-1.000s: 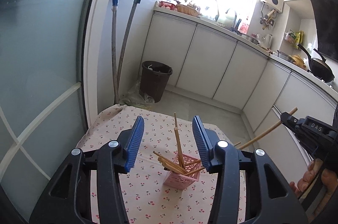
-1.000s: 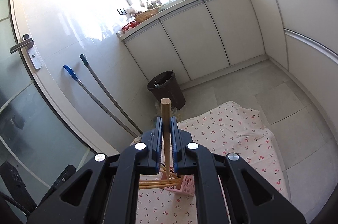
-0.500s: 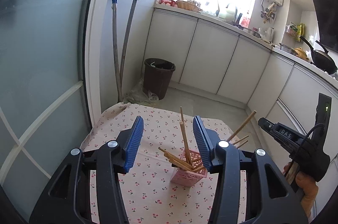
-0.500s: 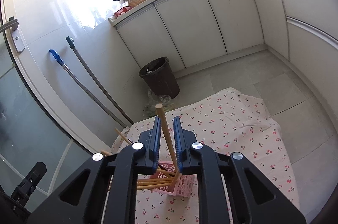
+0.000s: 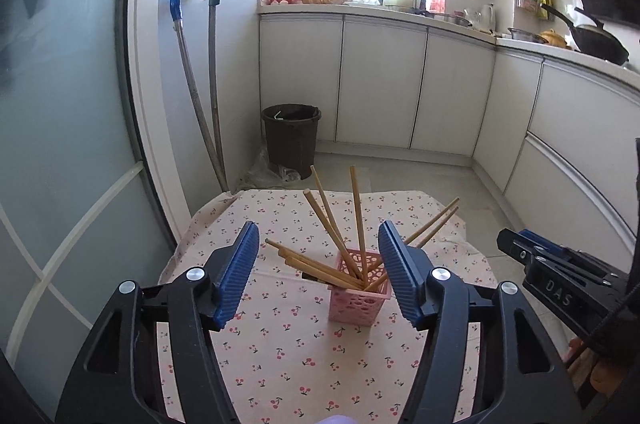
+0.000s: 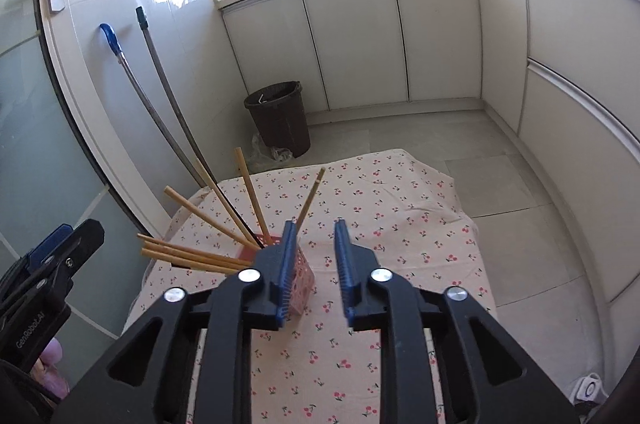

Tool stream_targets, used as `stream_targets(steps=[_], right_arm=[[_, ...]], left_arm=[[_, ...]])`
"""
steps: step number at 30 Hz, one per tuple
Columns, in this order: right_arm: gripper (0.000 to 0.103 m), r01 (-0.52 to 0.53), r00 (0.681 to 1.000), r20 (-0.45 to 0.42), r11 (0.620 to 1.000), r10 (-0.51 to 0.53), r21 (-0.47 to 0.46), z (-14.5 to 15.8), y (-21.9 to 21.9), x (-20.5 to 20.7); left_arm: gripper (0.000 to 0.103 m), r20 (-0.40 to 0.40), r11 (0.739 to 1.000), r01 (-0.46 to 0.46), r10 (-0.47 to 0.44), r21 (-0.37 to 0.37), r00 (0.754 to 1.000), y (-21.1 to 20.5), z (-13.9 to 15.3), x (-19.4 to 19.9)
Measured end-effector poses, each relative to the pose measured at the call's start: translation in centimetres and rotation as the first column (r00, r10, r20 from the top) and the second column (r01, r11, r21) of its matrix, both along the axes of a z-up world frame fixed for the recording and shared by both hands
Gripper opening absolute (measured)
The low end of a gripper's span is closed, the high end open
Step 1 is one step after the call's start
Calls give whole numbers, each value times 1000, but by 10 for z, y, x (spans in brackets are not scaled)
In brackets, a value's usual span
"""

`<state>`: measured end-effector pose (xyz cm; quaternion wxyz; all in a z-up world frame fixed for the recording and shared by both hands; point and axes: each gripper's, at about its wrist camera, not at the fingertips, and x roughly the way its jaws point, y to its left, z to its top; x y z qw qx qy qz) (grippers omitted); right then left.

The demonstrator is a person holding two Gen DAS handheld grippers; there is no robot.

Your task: Organize utensils

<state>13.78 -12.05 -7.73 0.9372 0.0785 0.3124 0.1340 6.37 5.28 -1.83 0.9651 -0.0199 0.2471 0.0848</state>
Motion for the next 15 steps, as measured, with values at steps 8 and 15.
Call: stream_targets(steps=[8,15], right_arm=[[51,52,999,-3,998,-52,-34,-13,-24,-41],[65,98,995,-21,994,-99,-50,-27,-40,-68]], left_arm=[[76,-43,997,3,0,77,999,-32,-22,-19],[94,-53,996,-10,15,88,998,-42,-30,-40]])
